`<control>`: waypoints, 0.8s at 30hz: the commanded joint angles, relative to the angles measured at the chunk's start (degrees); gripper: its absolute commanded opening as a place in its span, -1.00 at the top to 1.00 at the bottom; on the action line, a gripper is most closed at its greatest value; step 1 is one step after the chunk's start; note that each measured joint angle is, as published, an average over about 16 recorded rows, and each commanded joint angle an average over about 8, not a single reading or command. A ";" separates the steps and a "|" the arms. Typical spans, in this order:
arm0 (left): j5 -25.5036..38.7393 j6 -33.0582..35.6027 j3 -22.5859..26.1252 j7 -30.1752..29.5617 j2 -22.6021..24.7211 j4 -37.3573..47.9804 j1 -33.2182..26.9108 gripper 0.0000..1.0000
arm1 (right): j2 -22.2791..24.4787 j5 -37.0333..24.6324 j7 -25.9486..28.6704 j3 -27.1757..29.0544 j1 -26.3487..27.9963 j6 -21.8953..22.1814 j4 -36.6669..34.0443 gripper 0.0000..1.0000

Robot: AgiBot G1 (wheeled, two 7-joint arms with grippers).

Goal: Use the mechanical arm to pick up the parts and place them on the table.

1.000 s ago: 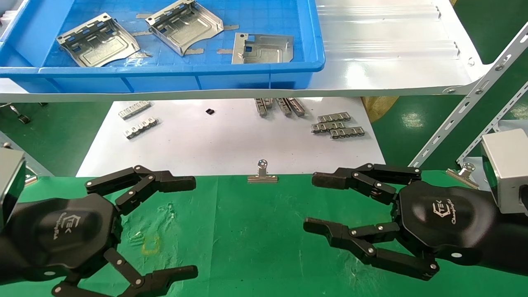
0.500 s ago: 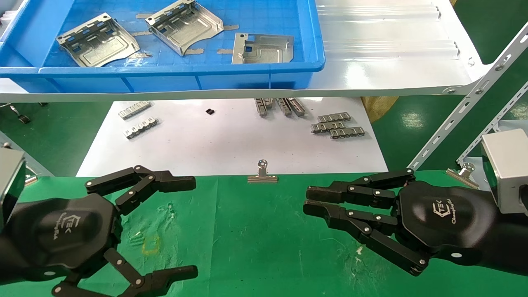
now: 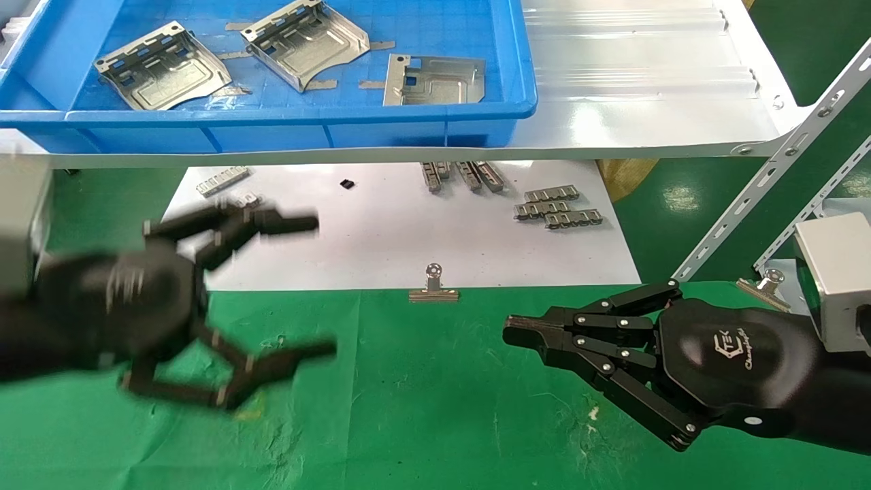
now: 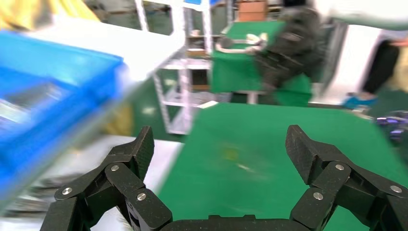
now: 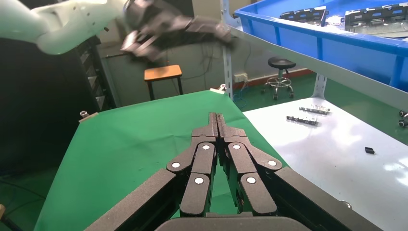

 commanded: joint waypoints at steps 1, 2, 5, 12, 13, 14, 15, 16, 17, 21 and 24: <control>2.08 -1.72 0.29 -0.73 0.88 0.54 -3.80 -1.00 | 0.00 0.00 0.00 0.00 0.00 0.00 0.00 1.00; 3.76 -2.52 0.98 -0.98 2.17 2.45 -6.52 -1.00 | 0.00 0.00 0.00 0.00 0.00 0.00 0.00 1.00; 9.53 -4.85 3.63 -0.89 6.99 10.44 -14.93 -1.00 | 0.00 0.00 0.00 0.00 0.00 0.00 0.00 1.00; 22.09 -14.44 9.11 4.22 19.33 34.88 -31.11 -1.00 | 0.00 0.00 0.00 0.00 0.00 0.00 0.00 -0.50; 23.50 -16.59 9.64 5.08 20.94 38.09 -32.73 -1.00 | 0.00 0.00 0.00 0.00 0.00 0.00 0.00 -0.75; 24.75 -18.85 10.11 5.82 22.46 41.08 -34.11 -1.00 | 0.00 0.00 0.00 0.00 0.00 0.00 0.00 -0.93; 25.87 -21.12 10.52 6.47 23.91 43.88 -35.34 -1.00 | 0.00 0.00 0.00 0.00 0.00 0.00 0.00 -1.00; 26.90 -23.34 10.91 7.07 25.26 46.44 -36.42 -1.00 | 0.00 0.00 0.00 0.00 0.00 0.00 0.00 -1.00; 27.78 -25.41 11.26 7.57 26.49 48.72 -37.32 -0.92 | 0.00 0.00 0.00 0.00 0.00 0.00 0.00 -1.00; 30.25 -31.33 12.41 8.90 30.20 55.71 -39.91 0.07 | 0.00 0.00 0.00 0.00 0.00 0.00 0.00 -1.00; 31.49 -33.85 13.11 9.40 31.89 59.34 -41.23 0.82 | 0.00 0.00 0.00 0.00 0.00 0.00 0.00 -1.00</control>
